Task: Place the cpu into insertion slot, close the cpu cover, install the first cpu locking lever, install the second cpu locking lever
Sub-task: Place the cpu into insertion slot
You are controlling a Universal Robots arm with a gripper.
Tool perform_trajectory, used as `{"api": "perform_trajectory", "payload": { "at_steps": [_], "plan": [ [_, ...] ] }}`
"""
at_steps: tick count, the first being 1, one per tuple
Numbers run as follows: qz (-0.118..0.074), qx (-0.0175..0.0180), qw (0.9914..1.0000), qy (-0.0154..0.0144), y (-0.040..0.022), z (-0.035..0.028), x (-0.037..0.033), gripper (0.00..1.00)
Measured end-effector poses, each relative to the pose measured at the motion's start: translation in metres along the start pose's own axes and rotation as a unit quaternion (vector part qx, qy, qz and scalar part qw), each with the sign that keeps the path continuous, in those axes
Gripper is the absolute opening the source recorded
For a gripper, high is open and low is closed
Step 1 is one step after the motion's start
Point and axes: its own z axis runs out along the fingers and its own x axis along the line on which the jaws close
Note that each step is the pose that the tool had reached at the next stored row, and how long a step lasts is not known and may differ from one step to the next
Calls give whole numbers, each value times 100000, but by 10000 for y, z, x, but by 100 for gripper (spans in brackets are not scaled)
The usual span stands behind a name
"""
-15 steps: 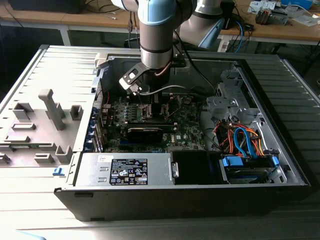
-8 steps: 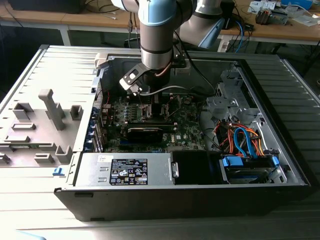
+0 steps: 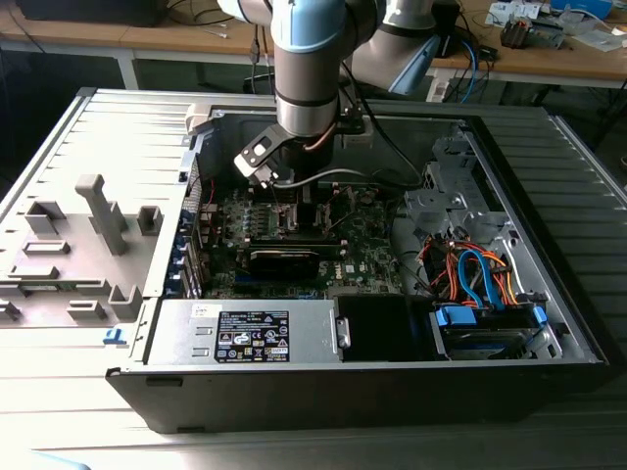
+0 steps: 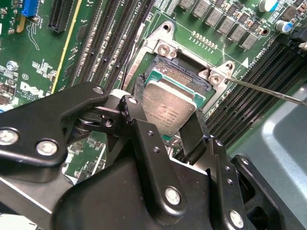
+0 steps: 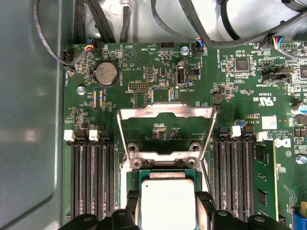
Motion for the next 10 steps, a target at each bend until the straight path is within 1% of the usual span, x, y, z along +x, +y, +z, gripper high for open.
{"api": "perform_trajectory", "payload": {
  "at_steps": [10],
  "plan": [
    [182, 0, 100000, -5, 0, 22, 0, 55]
  ]
}}
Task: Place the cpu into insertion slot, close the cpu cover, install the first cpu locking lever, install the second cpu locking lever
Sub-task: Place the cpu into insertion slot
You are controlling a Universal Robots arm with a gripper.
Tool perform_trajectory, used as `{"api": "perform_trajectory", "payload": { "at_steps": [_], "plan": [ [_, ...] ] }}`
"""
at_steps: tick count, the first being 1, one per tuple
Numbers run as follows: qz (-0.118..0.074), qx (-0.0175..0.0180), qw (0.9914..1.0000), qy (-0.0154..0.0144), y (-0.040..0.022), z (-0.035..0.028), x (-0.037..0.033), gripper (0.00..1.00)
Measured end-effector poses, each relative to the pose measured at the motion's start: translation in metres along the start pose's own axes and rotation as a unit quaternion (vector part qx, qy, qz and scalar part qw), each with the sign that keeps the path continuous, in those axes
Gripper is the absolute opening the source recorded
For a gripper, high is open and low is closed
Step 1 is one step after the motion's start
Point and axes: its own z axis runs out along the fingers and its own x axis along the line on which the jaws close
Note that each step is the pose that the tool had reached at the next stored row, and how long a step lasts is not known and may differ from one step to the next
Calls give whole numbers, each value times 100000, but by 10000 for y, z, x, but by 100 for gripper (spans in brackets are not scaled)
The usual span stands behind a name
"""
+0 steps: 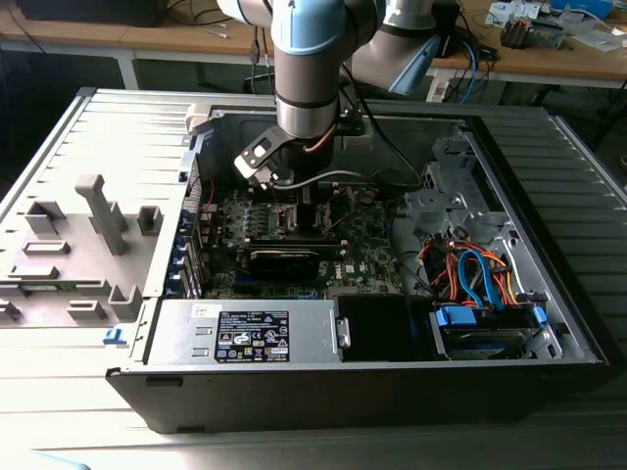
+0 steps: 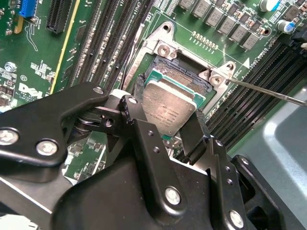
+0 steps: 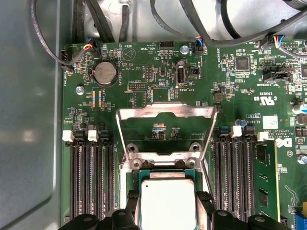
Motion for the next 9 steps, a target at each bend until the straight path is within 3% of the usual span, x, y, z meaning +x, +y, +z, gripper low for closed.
{"api": "perform_trajectory", "payload": {
  "at_steps": [9],
  "plan": [
    [19, -4, 100000, -61, -13, 23, 24, 55]
  ]
}}
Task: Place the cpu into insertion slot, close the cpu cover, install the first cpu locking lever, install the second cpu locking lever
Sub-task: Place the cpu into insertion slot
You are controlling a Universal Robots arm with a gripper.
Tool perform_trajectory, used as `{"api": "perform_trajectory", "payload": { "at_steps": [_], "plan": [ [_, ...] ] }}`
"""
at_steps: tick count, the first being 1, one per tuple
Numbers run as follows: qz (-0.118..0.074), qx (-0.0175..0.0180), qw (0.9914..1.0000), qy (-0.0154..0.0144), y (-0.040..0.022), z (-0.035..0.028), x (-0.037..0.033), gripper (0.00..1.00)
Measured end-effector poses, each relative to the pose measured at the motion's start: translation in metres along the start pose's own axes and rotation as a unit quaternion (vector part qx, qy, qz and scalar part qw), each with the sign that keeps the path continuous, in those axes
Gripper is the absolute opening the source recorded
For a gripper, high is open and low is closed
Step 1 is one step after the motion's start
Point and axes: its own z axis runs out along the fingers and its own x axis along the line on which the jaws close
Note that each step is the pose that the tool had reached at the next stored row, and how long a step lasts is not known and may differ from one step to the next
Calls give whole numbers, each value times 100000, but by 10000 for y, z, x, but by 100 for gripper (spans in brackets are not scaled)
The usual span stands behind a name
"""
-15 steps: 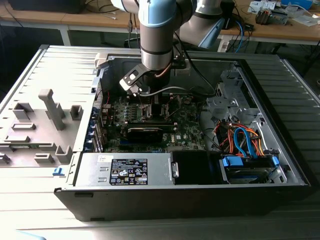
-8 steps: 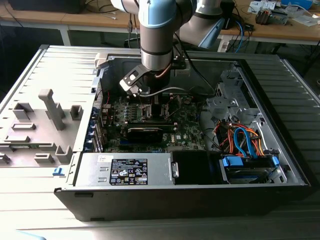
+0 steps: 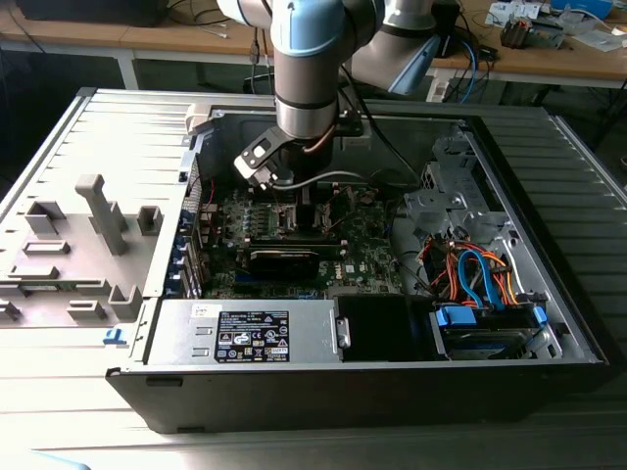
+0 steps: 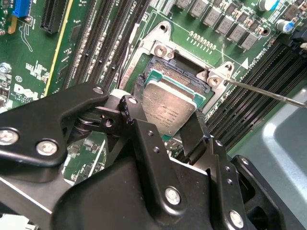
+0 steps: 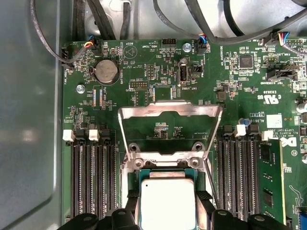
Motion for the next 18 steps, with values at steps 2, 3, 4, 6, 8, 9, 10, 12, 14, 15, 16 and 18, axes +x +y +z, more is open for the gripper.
{"api": "perform_trajectory", "payload": {
  "at_steps": [2, 3, 4, 6, 8, 9, 10, 12, 14, 15, 16, 18],
  "plan": [
    [-3, -7, 100000, -77, -19, 0, 2, 55],
    [-1, -6, 100000, -87, -25, 0, 2, 55],
    [-3, -12, 100000, -82, -36, 3, 2, 55],
    [-4, -7, 100000, -95, -42, 5, 1, 55],
    [-8, -6, 100000, -100, -43, 15, 1, 55],
    [-11, -11, 100000, -101, -43, 18, 1, 55],
    [-13, -8, 100000, -100, -43, 21, 1, 55],
    [-12, -17, 100000, -91, -44, 38, 2, 62],
    [-10, -58, 100000, -96, -64, -2, 1, 62],
    [-8, -56, 100000, -100, -75, -3, 1, 62],
    [-11, -58, 100000, -95, -81, -3, 1, 62],
    [-18, -56, 100000, -98, -84, -2, 1, 62]
  ]
}}
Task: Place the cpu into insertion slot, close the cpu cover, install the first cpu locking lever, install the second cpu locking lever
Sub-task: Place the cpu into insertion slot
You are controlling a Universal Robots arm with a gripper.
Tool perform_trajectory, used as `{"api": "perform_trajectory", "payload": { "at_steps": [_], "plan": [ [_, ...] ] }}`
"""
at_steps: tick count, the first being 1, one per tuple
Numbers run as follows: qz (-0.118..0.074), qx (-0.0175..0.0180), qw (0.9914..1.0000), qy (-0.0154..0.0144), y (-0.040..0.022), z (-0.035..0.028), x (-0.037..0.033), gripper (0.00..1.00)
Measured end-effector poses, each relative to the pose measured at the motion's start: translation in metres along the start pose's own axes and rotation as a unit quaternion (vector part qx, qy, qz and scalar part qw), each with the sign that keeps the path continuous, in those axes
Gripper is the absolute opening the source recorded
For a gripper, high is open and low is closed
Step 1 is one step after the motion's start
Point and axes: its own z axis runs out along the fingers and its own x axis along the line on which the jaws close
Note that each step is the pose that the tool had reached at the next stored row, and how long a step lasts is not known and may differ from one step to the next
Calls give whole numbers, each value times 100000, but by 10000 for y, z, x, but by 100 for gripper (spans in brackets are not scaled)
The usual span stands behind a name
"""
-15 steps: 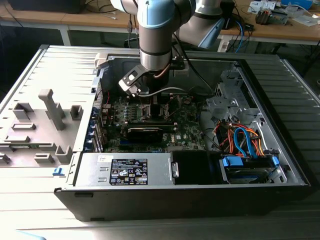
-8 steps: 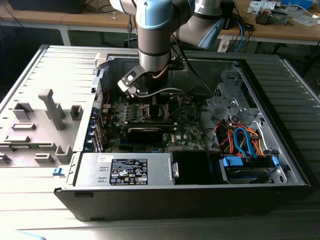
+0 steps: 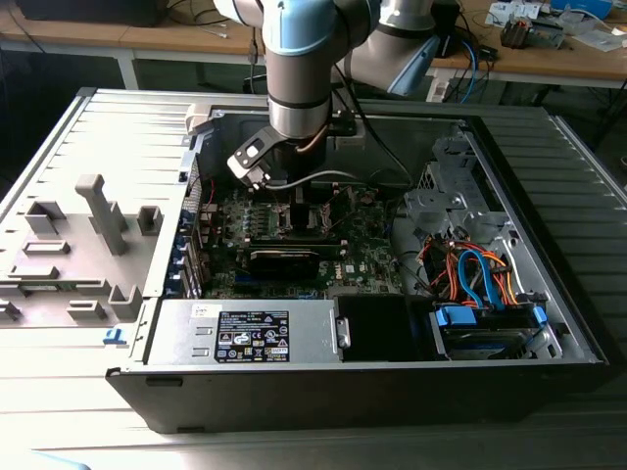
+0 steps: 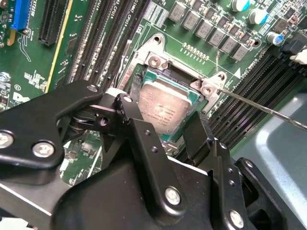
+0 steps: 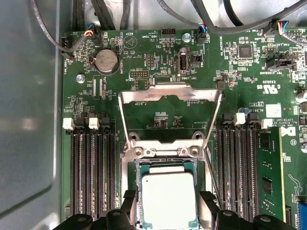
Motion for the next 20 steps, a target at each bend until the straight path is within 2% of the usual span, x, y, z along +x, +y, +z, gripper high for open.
{"api": "perform_trajectory", "payload": {
  "at_steps": [10, 14, 15, 17, 18, 20],
  "plan": [
    [7, 2, 100000, -3, -1, 3, 23, 62],
    [5, -39, 100000, 2, -4, -76, 21, 62],
    [-6, -44, 100000, -2, -4, -123, 21, 62],
    [-10, -52, 100000, 10, -3, -146, 24, 62],
    [-16, -51, 100000, 13, -3, -150, 24, 61],
    [-98, 50, 100000, 3, 13, -151, 24, 48]
  ]
}}
